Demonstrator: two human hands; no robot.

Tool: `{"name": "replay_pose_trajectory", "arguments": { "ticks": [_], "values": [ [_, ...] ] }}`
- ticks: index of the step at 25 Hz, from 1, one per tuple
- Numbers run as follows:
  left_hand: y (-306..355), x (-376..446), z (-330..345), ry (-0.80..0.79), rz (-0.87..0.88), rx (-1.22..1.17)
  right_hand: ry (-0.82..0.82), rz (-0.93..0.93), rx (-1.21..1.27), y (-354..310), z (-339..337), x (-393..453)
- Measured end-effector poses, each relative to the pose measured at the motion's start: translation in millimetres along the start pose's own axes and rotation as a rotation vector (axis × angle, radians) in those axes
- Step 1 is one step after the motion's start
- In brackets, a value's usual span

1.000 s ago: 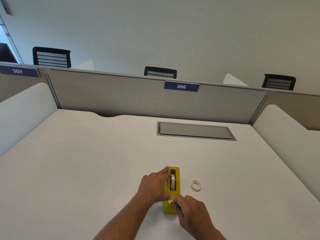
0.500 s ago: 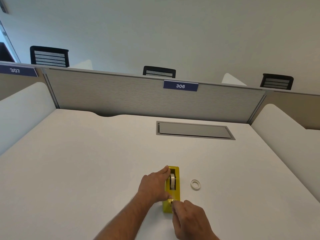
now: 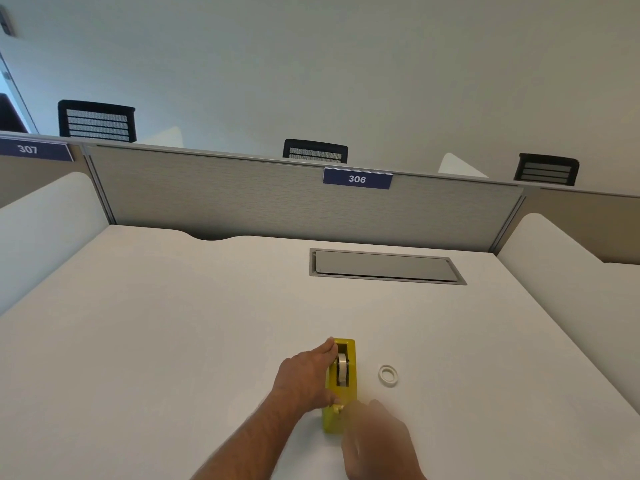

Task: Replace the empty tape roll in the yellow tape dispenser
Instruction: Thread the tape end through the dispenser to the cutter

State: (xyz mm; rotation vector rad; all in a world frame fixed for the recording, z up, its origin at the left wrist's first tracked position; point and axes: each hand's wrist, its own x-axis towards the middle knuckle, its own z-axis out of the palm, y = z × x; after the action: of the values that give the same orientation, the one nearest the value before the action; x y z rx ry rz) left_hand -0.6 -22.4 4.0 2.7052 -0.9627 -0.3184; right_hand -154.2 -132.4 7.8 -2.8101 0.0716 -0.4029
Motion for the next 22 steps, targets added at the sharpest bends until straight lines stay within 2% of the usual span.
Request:
{"name": "replay_pose_trajectory", "arguments": {
  "ticks": [12, 22],
  "values": [
    [-3, 2, 0, 0.022, 0.009, -0.038, -0.024, -0.033, 0.079, -10, -11, 7],
    [-4, 2, 2, 0.005, -0.007, -0.046, -0.035, 0.037, 0.070, -9, -19, 4]
  ]
}}
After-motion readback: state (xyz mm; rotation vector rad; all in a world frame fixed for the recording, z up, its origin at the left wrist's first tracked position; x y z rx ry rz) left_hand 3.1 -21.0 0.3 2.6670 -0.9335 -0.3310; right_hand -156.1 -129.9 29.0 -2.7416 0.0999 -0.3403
